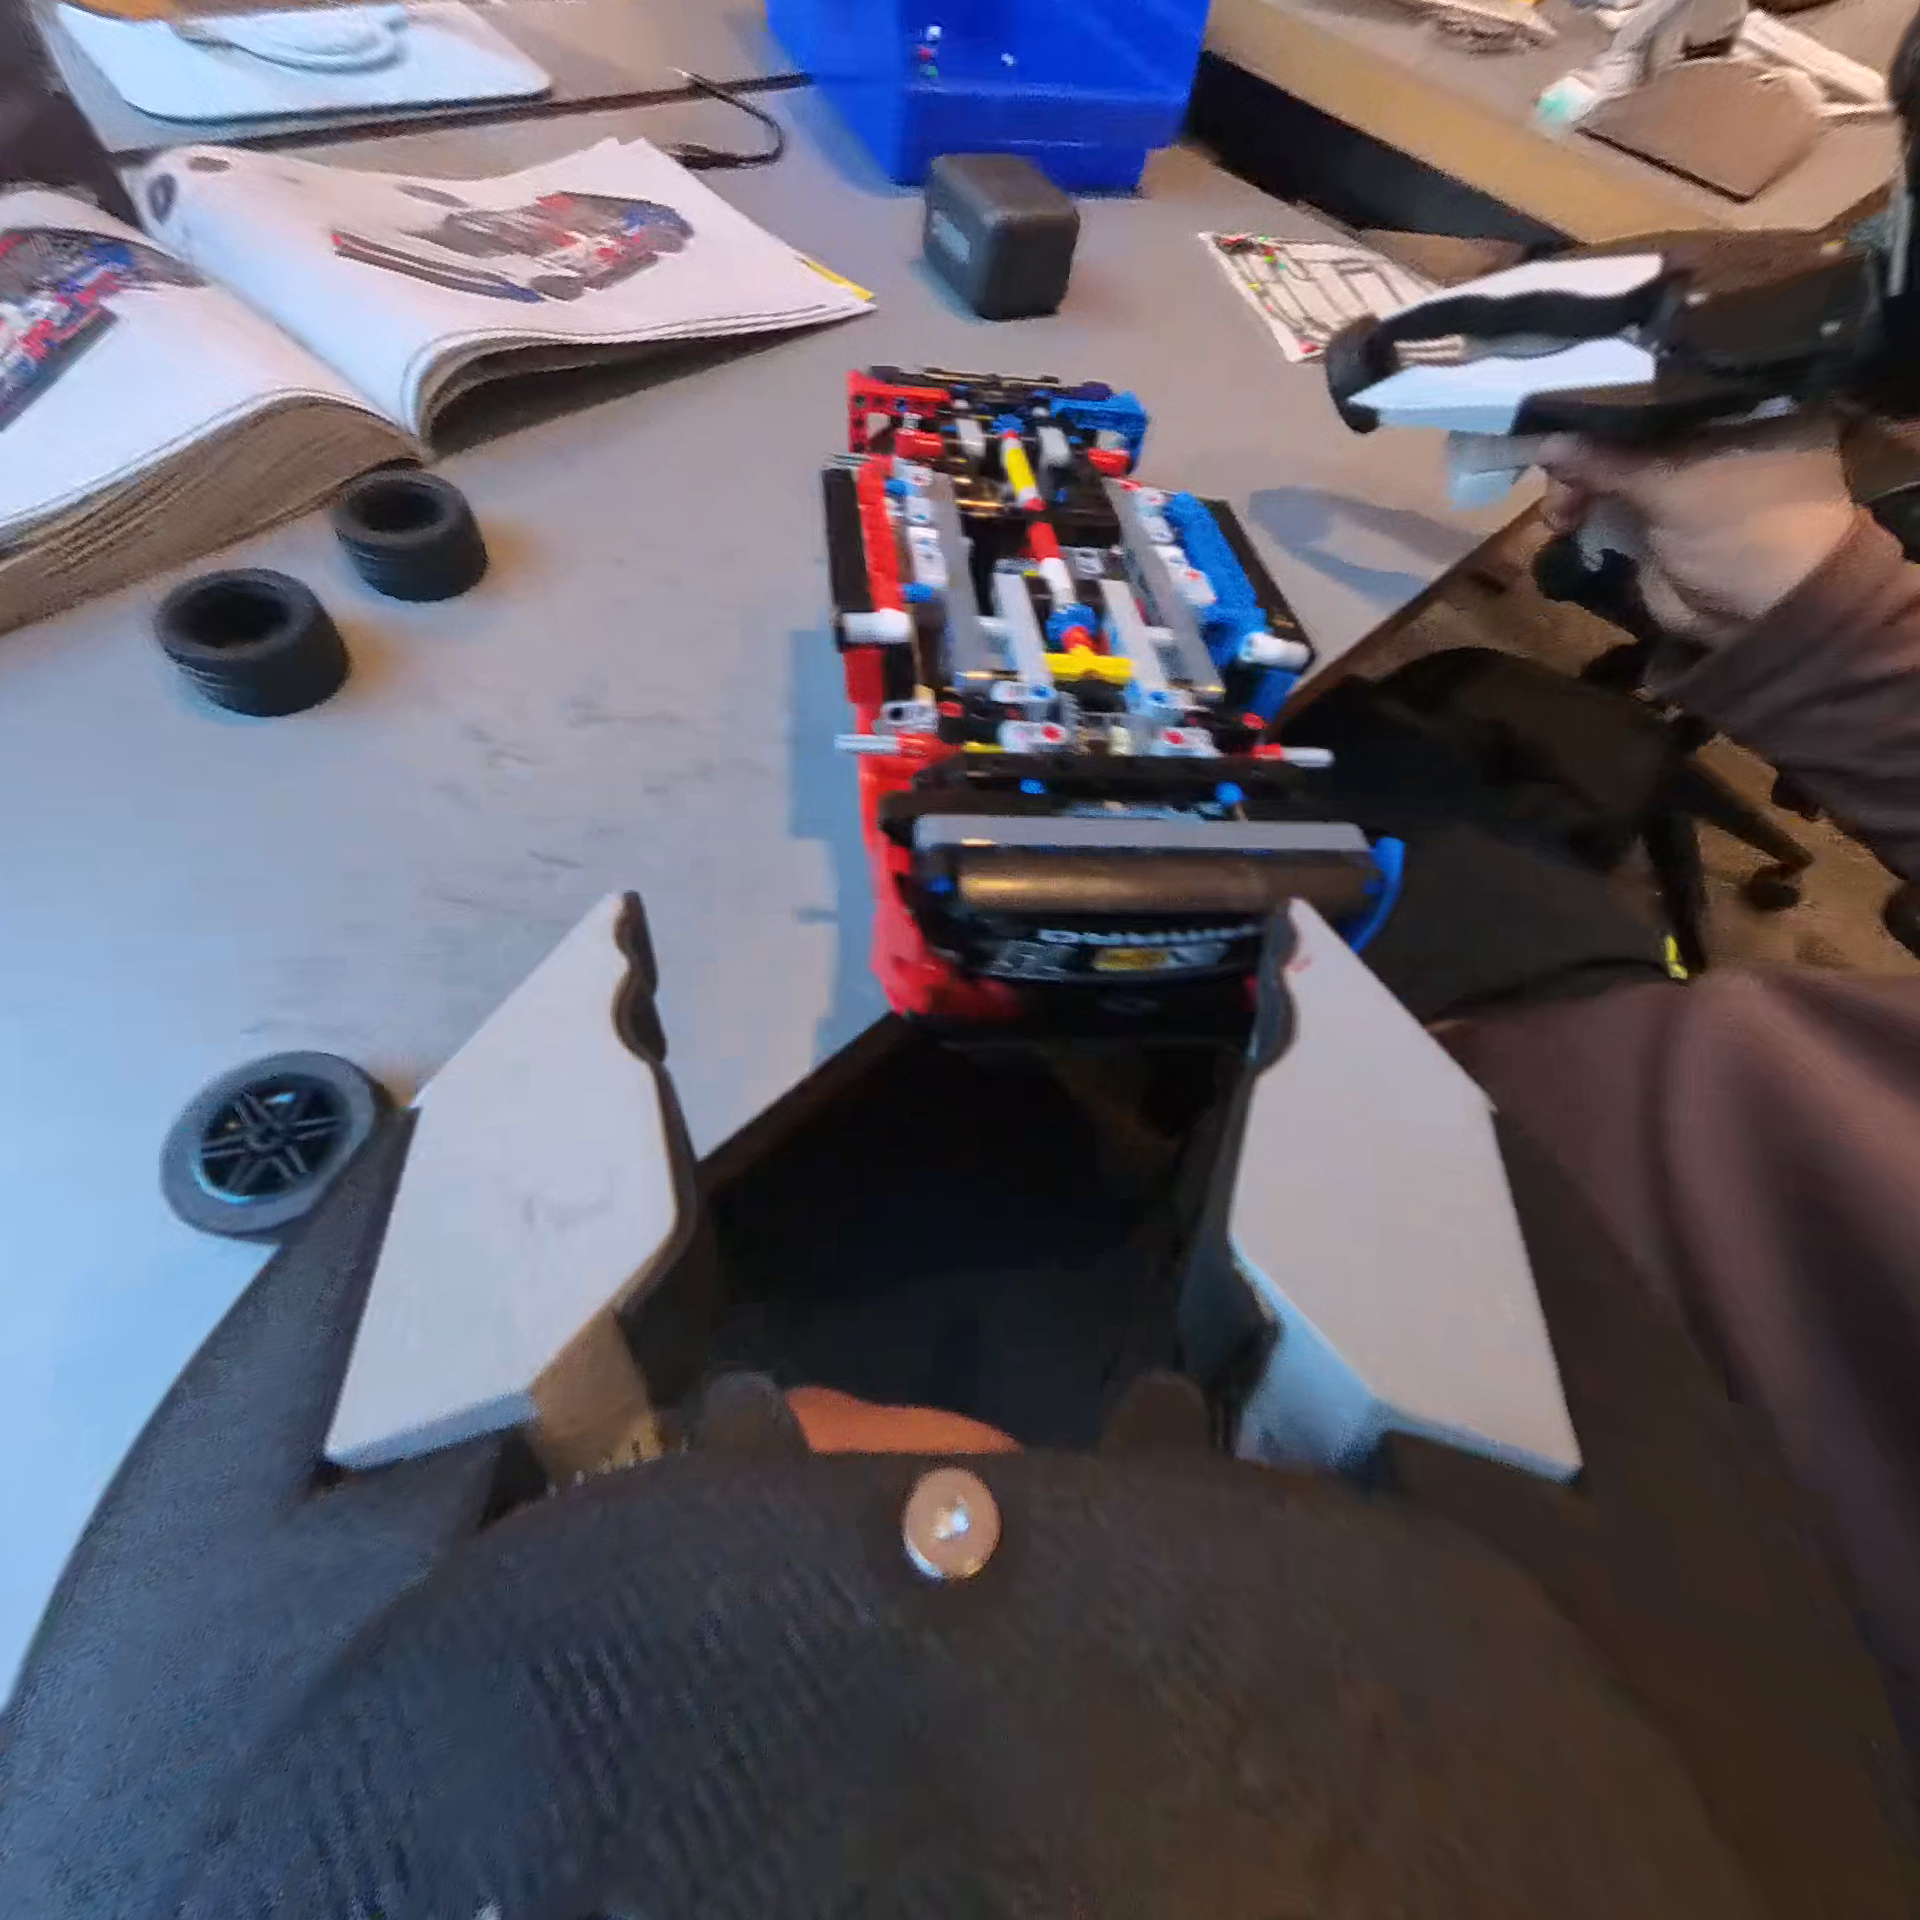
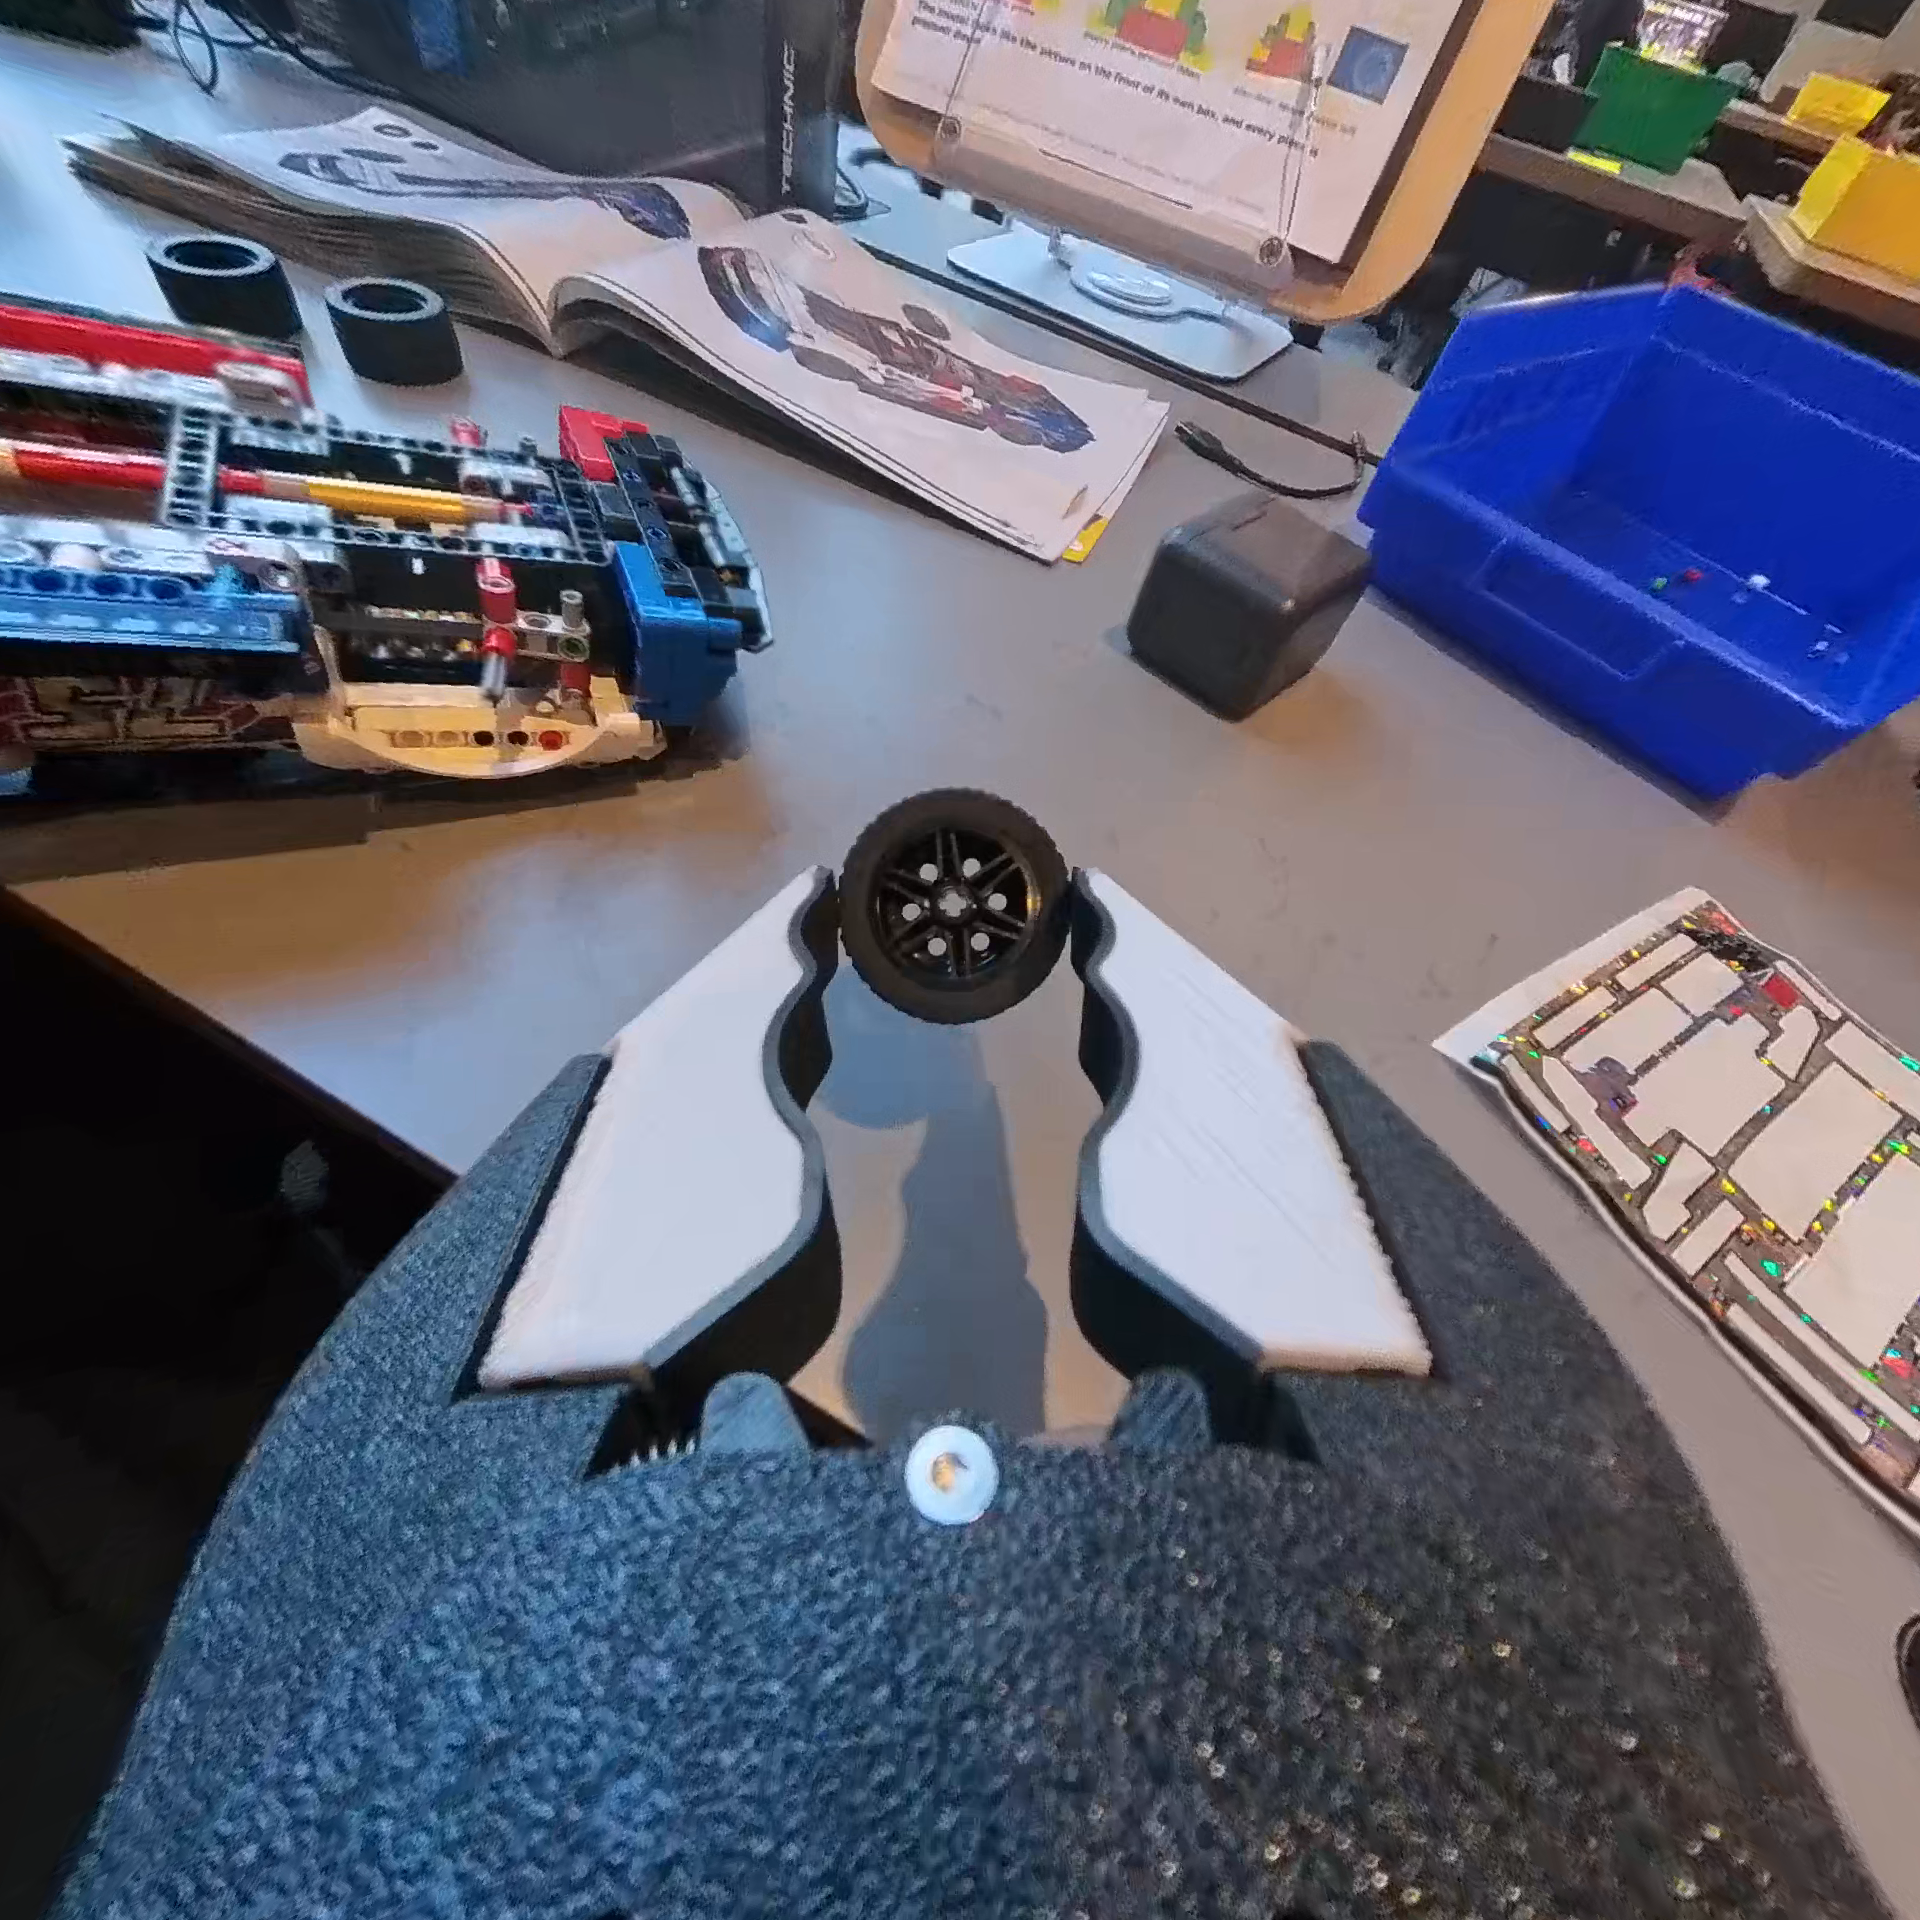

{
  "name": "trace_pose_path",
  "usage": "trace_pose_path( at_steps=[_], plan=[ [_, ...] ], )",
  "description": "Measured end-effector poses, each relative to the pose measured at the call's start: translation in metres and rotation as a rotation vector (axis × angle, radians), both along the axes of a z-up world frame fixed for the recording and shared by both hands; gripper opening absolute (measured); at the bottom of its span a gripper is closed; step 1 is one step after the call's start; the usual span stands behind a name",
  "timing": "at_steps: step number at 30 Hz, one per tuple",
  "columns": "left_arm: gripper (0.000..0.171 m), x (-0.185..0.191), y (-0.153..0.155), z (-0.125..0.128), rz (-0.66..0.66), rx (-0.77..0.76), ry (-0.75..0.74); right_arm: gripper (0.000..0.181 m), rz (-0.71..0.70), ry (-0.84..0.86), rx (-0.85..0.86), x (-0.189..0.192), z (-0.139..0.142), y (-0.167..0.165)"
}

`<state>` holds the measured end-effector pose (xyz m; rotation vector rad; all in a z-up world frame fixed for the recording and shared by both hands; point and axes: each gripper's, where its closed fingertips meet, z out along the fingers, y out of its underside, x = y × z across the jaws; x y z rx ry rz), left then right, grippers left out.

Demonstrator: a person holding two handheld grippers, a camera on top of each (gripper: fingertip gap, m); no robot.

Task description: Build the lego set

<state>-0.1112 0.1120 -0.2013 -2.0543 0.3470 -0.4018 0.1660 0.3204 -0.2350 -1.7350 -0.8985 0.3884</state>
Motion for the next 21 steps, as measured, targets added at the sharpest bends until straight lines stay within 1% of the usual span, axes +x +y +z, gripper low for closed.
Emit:
trace_pose_path(
  at_steps=[2,6,9,10,12,15,16,17,18,19,21],
  plan=[
    [0.12,0.009,-0.005,-0.003,0.023,0.032,0.043,0.04,-0.007,0.006,0.019,0.0,0.006,-0.006],
    [0.127,0.038,0.003,-0.023,0.034,0.038,0.115,0.04,-0.017,0.011,0.053,0.001,0.013,-0.016],
    [0.141,0.045,0.015,-0.034,0.042,0.073,0.211,0.04,-0.018,0.011,0.101,0.004,0.025,-0.021],
    [0.139,0.048,0.017,-0.035,0.024,0.079,0.222,0.04,-0.016,0.022,0.113,0.005,0.03,-0.023],
    [0.141,0.044,0.022,-0.034,0.023,0.08,0.228,0.04,-0.009,0.048,0.138,0.006,0.042,-0.025],
    [0.136,0.025,0.028,-0.032,0.054,0.069,0.253,0.04,0.009,0.09,0.173,0.004,0.06,-0.025],
    [0.132,0.019,0.03,-0.031,0.063,0.074,0.257,0.04,0.018,0.105,0.18,0.002,0.065,-0.024],
    [0.124,0.015,0.033,-0.032,0.054,0.077,0.251,0.04,0.026,0.117,0.182,0.0,0.068,-0.022],
    [0.123,0.009,0.037,-0.034,0.07,0.074,0.254,0.04,0.034,0.128,0.177,-0.002,0.069,-0.019],
    [0.127,-0.001,0.04,-0.036,0.109,0.068,0.26,0.04,0.043,0.141,0.166,-0.006,0.068,-0.016],
    [0.117,-0.012,0.044,-0.036,0.152,0.075,0.238,0.04,0.054,0.161,0.146,-0.011,0.065,-0.007]
  ],
)
